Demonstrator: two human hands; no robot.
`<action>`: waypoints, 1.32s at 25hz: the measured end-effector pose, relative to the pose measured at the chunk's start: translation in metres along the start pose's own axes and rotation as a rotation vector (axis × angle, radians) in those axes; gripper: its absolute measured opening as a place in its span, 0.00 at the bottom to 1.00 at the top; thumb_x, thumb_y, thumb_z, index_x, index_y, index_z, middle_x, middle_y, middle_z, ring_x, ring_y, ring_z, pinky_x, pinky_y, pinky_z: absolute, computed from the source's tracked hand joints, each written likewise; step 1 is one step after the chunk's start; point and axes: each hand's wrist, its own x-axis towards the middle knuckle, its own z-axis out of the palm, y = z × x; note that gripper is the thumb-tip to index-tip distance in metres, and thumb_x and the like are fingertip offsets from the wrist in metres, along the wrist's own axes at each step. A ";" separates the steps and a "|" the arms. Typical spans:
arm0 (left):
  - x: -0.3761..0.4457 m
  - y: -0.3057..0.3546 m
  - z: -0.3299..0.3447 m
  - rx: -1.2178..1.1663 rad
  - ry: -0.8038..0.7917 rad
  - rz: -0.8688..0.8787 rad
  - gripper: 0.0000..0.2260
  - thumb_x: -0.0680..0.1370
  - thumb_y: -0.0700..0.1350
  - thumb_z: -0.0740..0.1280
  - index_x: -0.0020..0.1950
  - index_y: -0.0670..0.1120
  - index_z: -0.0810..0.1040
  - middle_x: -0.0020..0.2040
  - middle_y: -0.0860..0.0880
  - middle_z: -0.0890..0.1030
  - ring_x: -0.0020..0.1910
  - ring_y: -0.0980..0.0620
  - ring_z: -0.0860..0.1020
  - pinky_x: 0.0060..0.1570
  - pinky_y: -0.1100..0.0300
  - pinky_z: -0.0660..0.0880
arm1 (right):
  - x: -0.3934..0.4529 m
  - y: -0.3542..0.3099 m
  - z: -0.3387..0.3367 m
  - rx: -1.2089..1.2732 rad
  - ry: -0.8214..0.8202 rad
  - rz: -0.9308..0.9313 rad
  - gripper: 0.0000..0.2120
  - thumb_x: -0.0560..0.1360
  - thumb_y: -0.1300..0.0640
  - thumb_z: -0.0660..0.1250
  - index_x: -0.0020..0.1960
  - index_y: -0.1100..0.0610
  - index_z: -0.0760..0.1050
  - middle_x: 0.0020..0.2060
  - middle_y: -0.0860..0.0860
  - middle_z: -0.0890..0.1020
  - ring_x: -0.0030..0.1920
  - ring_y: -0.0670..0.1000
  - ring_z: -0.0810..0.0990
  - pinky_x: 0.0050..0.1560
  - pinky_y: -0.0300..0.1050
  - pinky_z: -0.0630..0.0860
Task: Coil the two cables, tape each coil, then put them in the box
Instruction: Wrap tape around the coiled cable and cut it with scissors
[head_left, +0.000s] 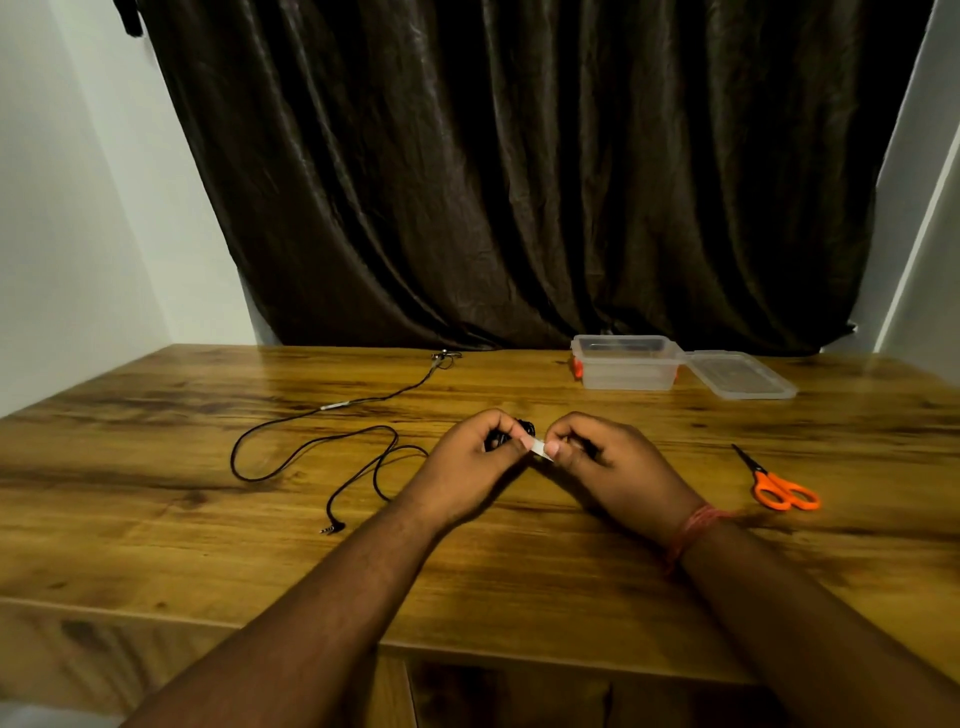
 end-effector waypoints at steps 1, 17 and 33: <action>0.000 -0.001 0.000 -0.036 -0.009 -0.013 0.07 0.72 0.54 0.71 0.46 0.53 0.82 0.49 0.44 0.83 0.54 0.38 0.80 0.60 0.36 0.75 | 0.001 0.001 0.000 0.005 0.011 -0.002 0.05 0.79 0.51 0.64 0.47 0.48 0.78 0.39 0.46 0.79 0.41 0.45 0.76 0.41 0.43 0.72; 0.004 0.008 -0.017 -0.502 0.154 -0.009 0.07 0.79 0.35 0.63 0.45 0.42 0.79 0.41 0.46 0.83 0.44 0.51 0.81 0.45 0.59 0.78 | 0.000 0.006 -0.017 0.328 0.133 0.183 0.11 0.82 0.56 0.59 0.42 0.51 0.74 0.35 0.49 0.75 0.36 0.46 0.73 0.40 0.45 0.70; 0.006 0.011 -0.017 -0.990 -0.074 -0.073 0.07 0.82 0.36 0.58 0.44 0.41 0.72 0.42 0.41 0.75 0.57 0.32 0.80 0.53 0.33 0.77 | -0.001 0.005 -0.014 0.492 0.025 0.167 0.19 0.80 0.49 0.59 0.44 0.66 0.73 0.37 0.56 0.77 0.39 0.54 0.77 0.44 0.47 0.77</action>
